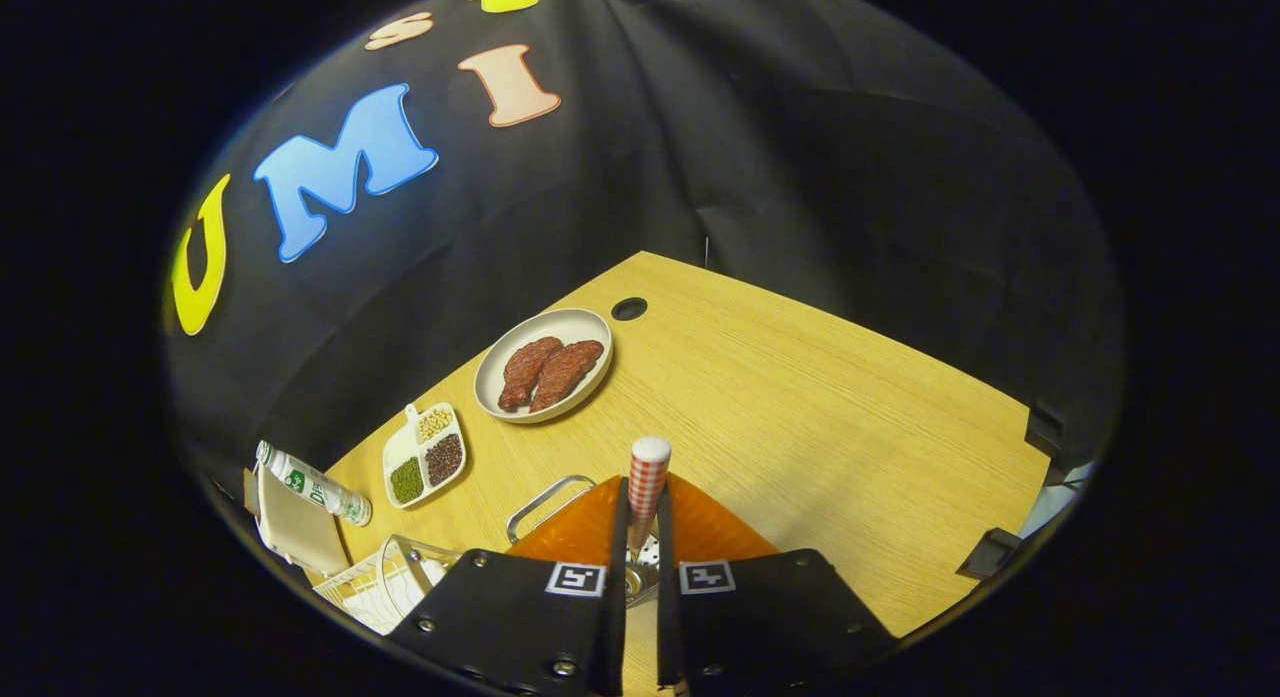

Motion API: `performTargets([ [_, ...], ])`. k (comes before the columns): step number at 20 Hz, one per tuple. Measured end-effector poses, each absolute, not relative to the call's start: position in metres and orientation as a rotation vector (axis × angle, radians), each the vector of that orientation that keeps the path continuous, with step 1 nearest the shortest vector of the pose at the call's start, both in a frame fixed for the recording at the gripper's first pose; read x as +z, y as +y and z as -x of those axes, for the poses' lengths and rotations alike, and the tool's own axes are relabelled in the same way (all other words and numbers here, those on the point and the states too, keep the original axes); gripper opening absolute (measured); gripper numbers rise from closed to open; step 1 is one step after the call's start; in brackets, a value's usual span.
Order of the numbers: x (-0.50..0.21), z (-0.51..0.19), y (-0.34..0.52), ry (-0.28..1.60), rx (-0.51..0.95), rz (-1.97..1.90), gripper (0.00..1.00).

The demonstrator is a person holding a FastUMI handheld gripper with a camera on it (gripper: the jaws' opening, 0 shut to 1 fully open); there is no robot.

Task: Take the plate from the dish rack, then take the spoon from the basket and place it into the plate.

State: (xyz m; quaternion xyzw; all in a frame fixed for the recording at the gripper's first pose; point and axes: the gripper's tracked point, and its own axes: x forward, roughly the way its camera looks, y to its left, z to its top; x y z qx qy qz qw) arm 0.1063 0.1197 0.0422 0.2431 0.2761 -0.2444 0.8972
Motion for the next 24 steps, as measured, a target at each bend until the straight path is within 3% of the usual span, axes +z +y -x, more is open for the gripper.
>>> performTargets([
  [1,0.043,-0.107,0.120,0.576,-0.503,-0.491,0.08],
  [24,0.159,-0.112,0.176,0.424,-0.386,0.115,0.08],
])
